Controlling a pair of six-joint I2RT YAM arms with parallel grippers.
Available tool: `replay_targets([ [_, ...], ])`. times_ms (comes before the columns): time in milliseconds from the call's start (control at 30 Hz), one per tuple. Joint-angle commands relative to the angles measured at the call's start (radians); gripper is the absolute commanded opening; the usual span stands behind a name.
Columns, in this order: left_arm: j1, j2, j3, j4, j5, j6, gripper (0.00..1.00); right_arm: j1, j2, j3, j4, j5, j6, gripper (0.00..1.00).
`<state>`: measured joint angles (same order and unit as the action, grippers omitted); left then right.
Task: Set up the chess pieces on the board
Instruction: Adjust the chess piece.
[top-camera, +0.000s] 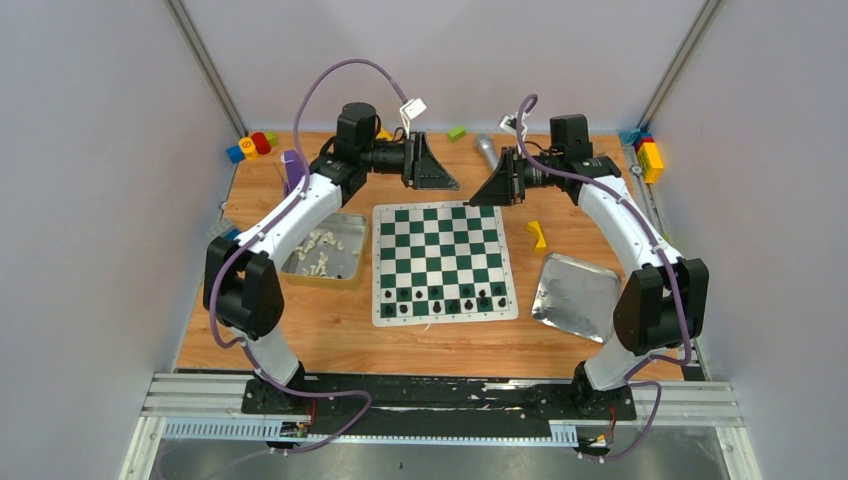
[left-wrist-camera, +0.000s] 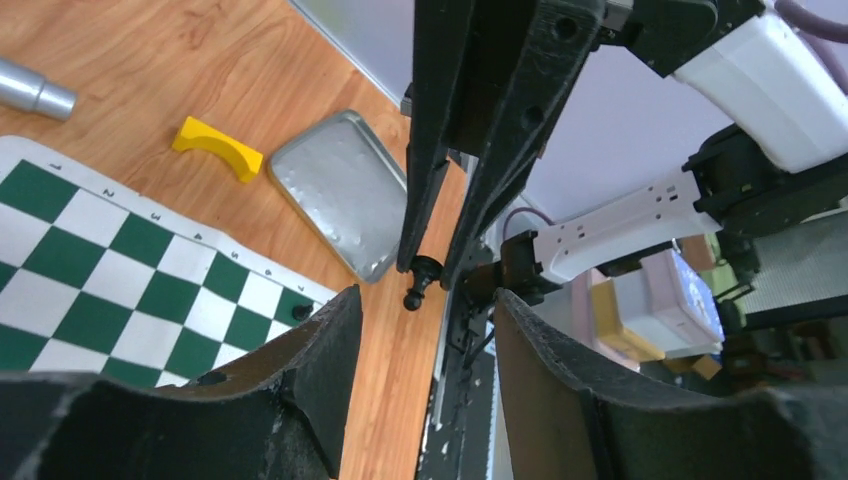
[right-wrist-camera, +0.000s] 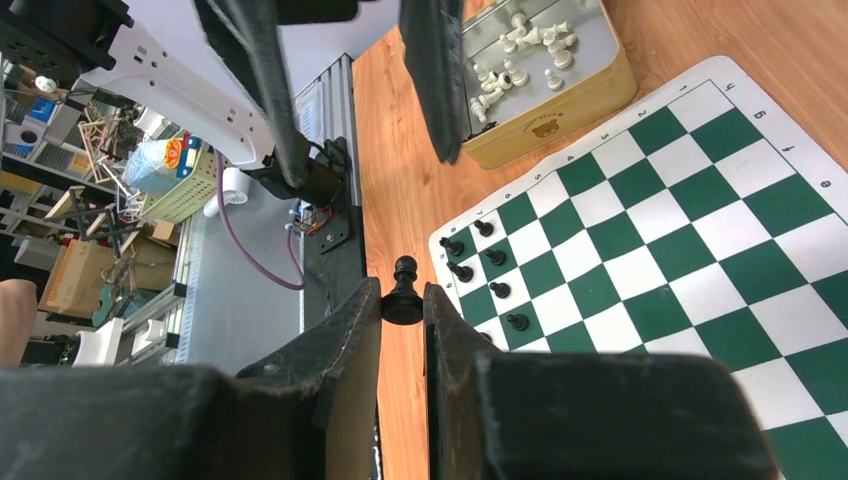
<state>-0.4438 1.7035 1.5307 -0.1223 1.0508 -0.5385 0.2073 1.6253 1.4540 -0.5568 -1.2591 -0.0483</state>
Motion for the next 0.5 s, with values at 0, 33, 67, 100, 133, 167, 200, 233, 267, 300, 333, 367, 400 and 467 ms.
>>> replay_targets([
  [0,0.004,0.042,-0.031,0.326,0.057,-0.304,0.56,-0.007,-0.038,0.03,0.091,0.0,0.075,0.0],
  [33,0.004,0.054,-0.039,0.35,0.058,-0.345,0.53,-0.008,-0.038,0.026,0.102,-0.001,0.086,0.0],
  [67,0.004,0.058,-0.049,0.386,0.059,-0.365,0.51,-0.01,-0.038,0.021,0.114,-0.003,0.099,0.0],
  [100,0.004,0.064,-0.056,0.404,0.06,-0.397,0.49,-0.012,-0.039,0.014,0.129,-0.005,0.112,0.0],
  [133,0.003,0.066,-0.069,0.431,0.061,-0.409,0.49,-0.013,-0.039,0.009,0.143,-0.007,0.123,0.0],
  [167,0.003,0.071,-0.074,0.44,0.061,-0.424,0.48,-0.015,-0.039,0.007,0.153,-0.008,0.134,0.0],
  [200,0.002,0.073,-0.082,0.45,0.063,-0.428,0.48,-0.018,-0.038,0.005,0.164,-0.009,0.145,0.0],
  [233,0.002,0.074,-0.085,0.452,0.066,-0.433,0.48,-0.023,-0.037,0.003,0.175,-0.01,0.157,0.0],
  [267,0.001,0.074,-0.092,0.459,0.067,-0.435,0.48,-0.028,-0.037,0.002,0.186,-0.012,0.171,0.0],
  [300,0.002,0.074,-0.096,0.463,0.069,-0.44,0.48,-0.032,-0.037,0.0,0.197,-0.015,0.184,0.0],
  [333,0.002,0.073,-0.102,0.471,0.069,-0.443,0.48,-0.034,-0.035,0.0,0.207,-0.019,0.193,0.0],
  [367,0.001,0.073,-0.104,0.474,0.071,-0.444,0.48,-0.037,-0.034,0.0,0.214,-0.021,0.202,0.0],
  [400,0.001,0.073,-0.104,0.474,0.071,-0.445,0.48,-0.038,-0.032,0.0,0.22,-0.024,0.209,0.0],
  [467,-0.002,0.075,-0.107,0.485,0.075,-0.45,0.48,-0.038,-0.029,0.001,0.229,-0.027,0.219,0.0],
])
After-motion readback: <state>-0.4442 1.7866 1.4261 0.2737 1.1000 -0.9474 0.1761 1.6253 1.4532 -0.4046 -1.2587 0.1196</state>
